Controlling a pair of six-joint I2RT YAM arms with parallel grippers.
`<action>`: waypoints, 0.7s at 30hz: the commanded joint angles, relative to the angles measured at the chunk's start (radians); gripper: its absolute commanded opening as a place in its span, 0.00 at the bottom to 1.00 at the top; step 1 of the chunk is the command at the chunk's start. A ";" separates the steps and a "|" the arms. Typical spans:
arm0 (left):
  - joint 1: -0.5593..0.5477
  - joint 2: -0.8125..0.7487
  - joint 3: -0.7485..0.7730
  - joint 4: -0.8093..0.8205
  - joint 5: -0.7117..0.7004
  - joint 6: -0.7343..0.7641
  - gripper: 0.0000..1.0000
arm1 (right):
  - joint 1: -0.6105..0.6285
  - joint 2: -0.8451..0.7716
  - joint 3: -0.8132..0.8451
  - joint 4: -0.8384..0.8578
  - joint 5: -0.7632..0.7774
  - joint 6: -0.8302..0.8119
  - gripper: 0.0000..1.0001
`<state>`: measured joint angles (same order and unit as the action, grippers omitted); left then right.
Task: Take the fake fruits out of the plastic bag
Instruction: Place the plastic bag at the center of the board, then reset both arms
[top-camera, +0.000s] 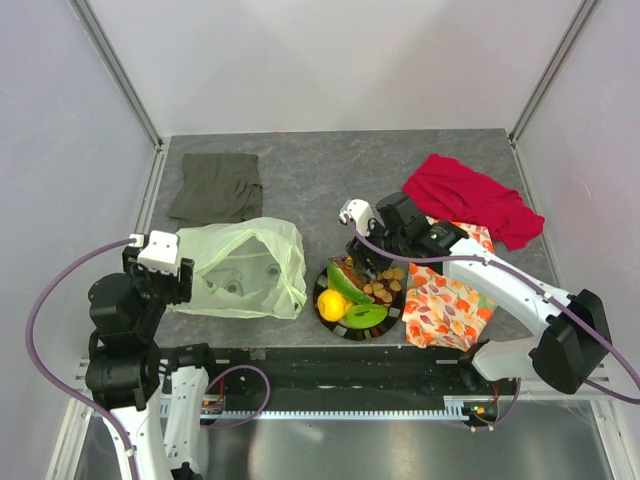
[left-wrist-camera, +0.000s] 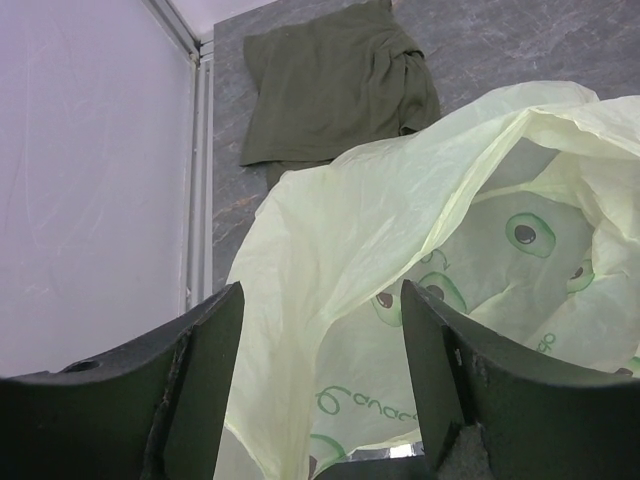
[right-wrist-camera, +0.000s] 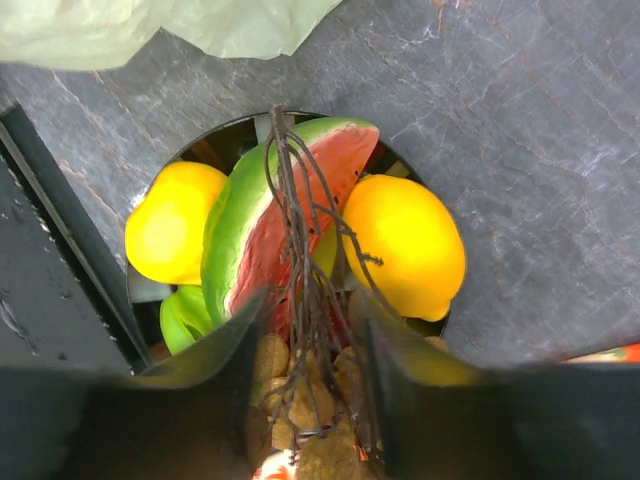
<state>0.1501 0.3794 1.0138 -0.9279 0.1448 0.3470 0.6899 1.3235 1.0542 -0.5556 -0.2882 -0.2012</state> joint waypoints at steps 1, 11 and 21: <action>0.006 -0.007 0.002 0.008 0.030 -0.017 0.71 | -0.003 0.000 -0.002 0.036 0.006 0.025 0.98; 0.006 0.007 0.034 0.011 0.074 -0.029 0.81 | -0.004 -0.052 0.234 -0.095 0.131 0.023 0.98; 0.008 0.094 0.137 0.043 0.255 -0.043 0.98 | -0.185 -0.101 0.142 0.040 0.785 0.123 0.98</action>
<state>0.1513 0.4206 1.0885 -0.9310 0.2665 0.3367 0.6144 1.2499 1.2362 -0.5774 0.2268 -0.1261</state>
